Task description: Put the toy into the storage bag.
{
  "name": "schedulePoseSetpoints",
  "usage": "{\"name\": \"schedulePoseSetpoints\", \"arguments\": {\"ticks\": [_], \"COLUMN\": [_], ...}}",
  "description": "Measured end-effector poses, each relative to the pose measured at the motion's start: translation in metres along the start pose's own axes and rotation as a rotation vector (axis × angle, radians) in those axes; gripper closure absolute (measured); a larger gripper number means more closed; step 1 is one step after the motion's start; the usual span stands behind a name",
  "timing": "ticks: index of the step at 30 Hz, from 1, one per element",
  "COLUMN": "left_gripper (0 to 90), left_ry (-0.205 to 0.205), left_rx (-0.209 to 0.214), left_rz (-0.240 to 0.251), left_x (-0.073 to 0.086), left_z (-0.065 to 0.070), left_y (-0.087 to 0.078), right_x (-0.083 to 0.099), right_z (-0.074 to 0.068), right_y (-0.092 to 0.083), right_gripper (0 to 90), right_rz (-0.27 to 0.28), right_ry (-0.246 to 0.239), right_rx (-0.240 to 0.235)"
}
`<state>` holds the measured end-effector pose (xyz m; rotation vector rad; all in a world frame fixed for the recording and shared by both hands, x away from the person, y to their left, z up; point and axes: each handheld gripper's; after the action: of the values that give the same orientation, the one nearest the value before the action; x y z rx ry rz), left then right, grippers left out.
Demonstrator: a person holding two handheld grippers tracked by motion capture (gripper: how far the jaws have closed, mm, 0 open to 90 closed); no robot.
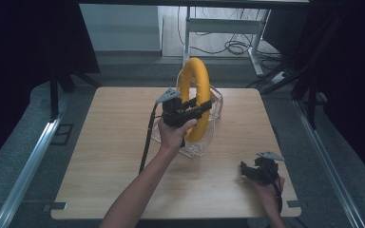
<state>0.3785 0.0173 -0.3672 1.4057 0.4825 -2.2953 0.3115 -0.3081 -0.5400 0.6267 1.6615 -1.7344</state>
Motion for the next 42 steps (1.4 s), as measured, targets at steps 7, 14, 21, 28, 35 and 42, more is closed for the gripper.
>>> {"name": "schedulePoseSetpoints", "arguments": {"ticks": [7, 14, 21, 28, 35, 42], "left_gripper": [48.5, 48.3, 47.6, 35.9, 29.0, 28.7], "left_ry": [-0.003, -0.036, -0.020, 0.064, 0.073, 0.163], "left_rx": [-0.027, -0.030, -0.032, -0.088, -0.103, -0.146], "left_rz": [-0.020, -0.022, -0.039, -0.095, -0.068, -0.059], "left_x": [0.010, 0.023, 0.023, 0.018, 0.018, 0.027], "left_z": [-0.005, -0.014, -0.014, -0.008, -0.007, 0.000], "left_y": [0.004, 0.004, 0.004, 0.003, -0.010, -0.034], "right_x": [0.000, 0.000, 0.000, 0.000, 0.000, 0.000], "right_z": [0.000, 0.000, 0.000, 0.000, 0.000, 0.000], "right_y": [0.000, 0.000, 0.000, 0.000, 0.000, 0.000], "right_gripper": [16.6, 16.6, 16.5, 16.5, 16.6, 16.7], "right_rz": [0.000, -0.001, -0.001, 0.000, 0.000, 0.001], "right_ry": [-0.001, 0.000, 0.001, -0.001, -0.001, -0.004], "right_rx": [0.000, 0.000, 0.000, 0.000, -0.001, 0.000]}}
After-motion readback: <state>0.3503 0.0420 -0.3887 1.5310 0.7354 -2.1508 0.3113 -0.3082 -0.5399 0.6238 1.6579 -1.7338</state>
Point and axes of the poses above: each handheld gripper's, and its own axes: y roughly forward along the jaws, x roughly out of its underside, z roughly to its right, and after that the axes turned 6 degrees about x, right-handed
